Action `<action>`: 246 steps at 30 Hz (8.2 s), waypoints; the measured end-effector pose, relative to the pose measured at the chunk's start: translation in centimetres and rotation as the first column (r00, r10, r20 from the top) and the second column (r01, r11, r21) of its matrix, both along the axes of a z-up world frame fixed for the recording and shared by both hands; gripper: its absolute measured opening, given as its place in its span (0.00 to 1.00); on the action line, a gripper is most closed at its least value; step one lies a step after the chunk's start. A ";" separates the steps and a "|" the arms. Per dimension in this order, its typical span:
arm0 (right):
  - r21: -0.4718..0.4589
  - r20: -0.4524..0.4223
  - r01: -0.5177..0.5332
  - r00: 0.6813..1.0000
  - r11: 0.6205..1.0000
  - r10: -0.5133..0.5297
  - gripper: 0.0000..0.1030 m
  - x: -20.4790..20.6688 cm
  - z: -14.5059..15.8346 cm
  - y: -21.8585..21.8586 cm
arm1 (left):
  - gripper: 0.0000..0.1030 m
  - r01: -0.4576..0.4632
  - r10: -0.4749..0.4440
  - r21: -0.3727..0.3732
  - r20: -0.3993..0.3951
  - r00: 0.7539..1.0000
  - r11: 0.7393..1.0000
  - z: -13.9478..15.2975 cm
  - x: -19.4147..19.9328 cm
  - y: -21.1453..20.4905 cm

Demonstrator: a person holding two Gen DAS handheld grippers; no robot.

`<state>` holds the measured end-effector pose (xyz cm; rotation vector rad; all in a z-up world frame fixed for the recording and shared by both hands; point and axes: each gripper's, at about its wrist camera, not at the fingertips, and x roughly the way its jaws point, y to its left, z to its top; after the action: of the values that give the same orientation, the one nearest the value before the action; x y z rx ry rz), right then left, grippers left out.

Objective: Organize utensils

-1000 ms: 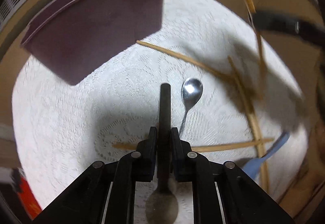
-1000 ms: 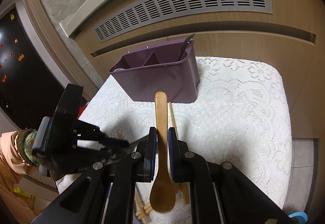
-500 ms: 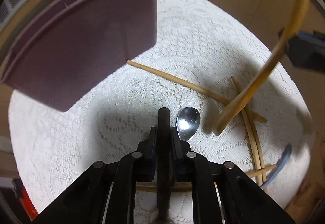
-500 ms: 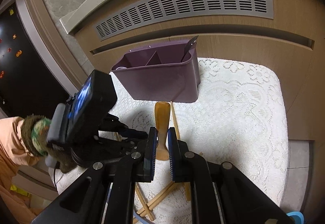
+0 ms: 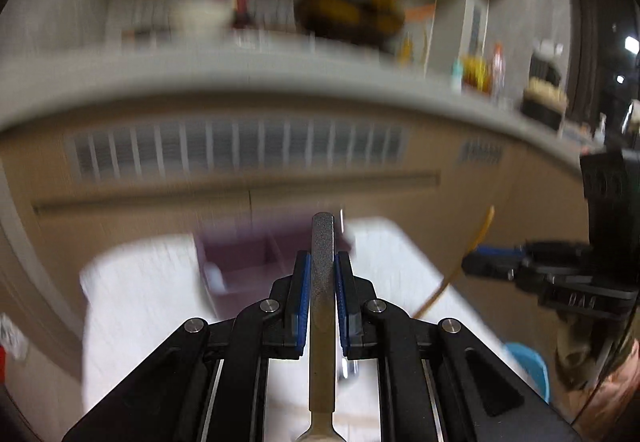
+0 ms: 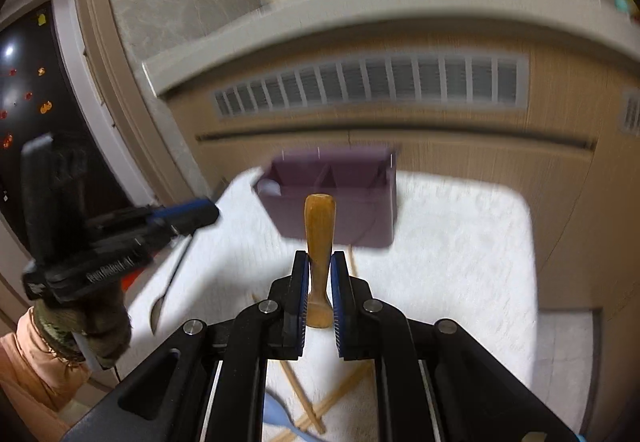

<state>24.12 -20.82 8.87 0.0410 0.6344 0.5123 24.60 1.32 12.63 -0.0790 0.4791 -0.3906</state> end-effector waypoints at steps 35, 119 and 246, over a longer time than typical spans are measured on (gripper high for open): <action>-0.179 -0.053 0.029 0.998 0.983 -0.039 0.45 14.5 -6.7 6.3 | 0.33 -0.247 0.255 -0.166 0.031 0.966 0.955 -10.0 16.3 5.2; -0.092 -0.202 0.006 0.979 0.996 -0.025 0.30 -2.4 -11.1 -0.8 | 0.25 0.095 -0.036 0.161 -0.337 0.941 0.982 -17.0 -0.3 -3.9; -0.199 -0.307 0.065 0.944 0.978 -0.125 0.33 -2.9 -16.3 -0.1 | 0.58 0.377 -0.186 0.409 -0.434 0.881 0.831 -20.7 -3.9 -8.1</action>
<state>21.19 -20.93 -7.40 -0.0238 0.9903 0.3517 20.68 -6.73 -8.03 0.4225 0.9704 -0.5457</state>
